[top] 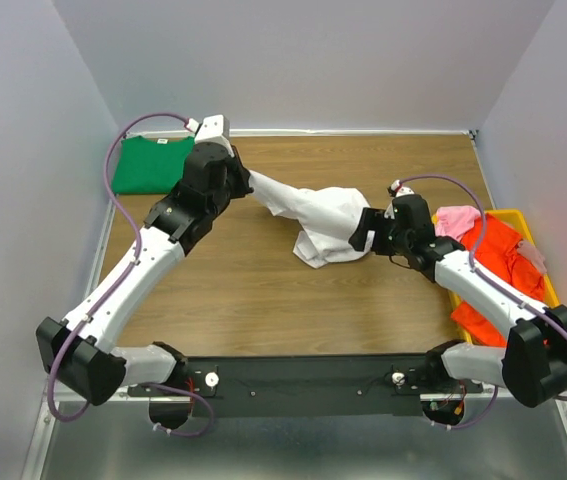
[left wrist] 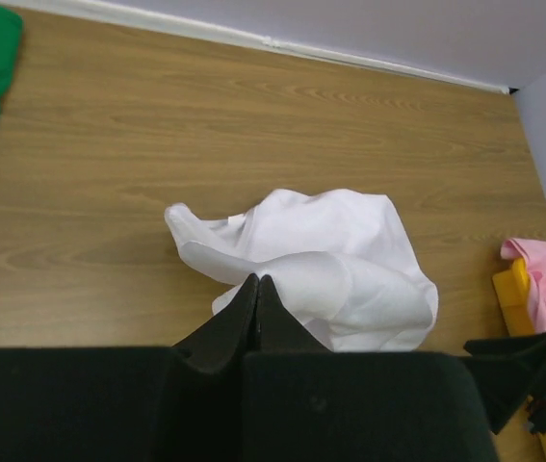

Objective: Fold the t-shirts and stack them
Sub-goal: Flatten the tshirt out

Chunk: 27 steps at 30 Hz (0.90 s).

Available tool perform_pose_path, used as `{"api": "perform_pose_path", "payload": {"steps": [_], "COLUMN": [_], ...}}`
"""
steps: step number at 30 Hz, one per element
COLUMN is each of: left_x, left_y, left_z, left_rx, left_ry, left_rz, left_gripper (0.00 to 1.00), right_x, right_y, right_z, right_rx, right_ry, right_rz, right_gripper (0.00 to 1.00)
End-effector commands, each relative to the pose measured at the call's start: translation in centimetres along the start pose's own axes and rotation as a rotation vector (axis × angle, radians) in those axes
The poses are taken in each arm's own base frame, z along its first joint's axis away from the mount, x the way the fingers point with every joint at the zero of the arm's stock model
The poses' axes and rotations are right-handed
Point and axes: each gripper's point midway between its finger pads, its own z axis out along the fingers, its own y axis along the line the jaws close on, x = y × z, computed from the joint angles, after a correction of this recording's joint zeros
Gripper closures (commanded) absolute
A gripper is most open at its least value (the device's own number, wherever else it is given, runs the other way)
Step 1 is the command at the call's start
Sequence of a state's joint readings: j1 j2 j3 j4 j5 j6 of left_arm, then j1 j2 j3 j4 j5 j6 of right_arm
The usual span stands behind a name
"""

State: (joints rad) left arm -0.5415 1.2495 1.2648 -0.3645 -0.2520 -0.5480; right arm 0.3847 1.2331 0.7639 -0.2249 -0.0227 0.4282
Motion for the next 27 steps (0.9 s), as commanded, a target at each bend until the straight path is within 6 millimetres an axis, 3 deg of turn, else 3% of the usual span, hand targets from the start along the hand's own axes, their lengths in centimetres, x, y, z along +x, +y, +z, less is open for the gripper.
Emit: {"api": "perform_pose_path", "payload": {"steps": [1,8,15,19,22,24,25,27], "left_x": [-0.4,-1.2,-0.2,-0.1,-0.1,-0.5,-0.8,-1.4], "left_y": [0.6,4.4,4.8,4.8,4.9,5.1,5.6,6.3], "left_z": [1.2,2.2,2.3,2.2,2.3,2.3,2.2,2.0], "left_rx": [0.060,0.016,0.050,0.068,0.071,0.061,0.039,0.011], "left_ry": [0.027,-0.019,-0.030,-0.035,-0.034,-0.046,-0.059,-0.081], "left_rz": [0.138,0.178,0.164,0.165,0.172,0.175,0.178,0.181], "left_gripper": [1.00,1.00,1.00,1.00,1.00,1.00,1.00,1.00], "right_x": [2.5,3.9,4.8,3.9,3.5,2.6,1.4,0.4], "right_y": [0.6,-0.3,-2.1,-1.8,-1.7,-1.5,-1.0,-0.6], "right_z": [0.2,2.2,5.6,7.0,8.1,8.7,8.6,7.8], "right_rx": [-0.049,-0.010,0.077,0.070,0.069,0.062,0.049,0.040], "right_ry": [0.078,0.125,0.134,0.103,0.104,0.094,0.068,0.048], "right_rz": [0.054,0.066,0.089,0.086,0.065,0.040,0.032,0.016], "right_gripper": [0.10,0.11,0.15,0.21,0.34,0.58,0.83,1.00]}}
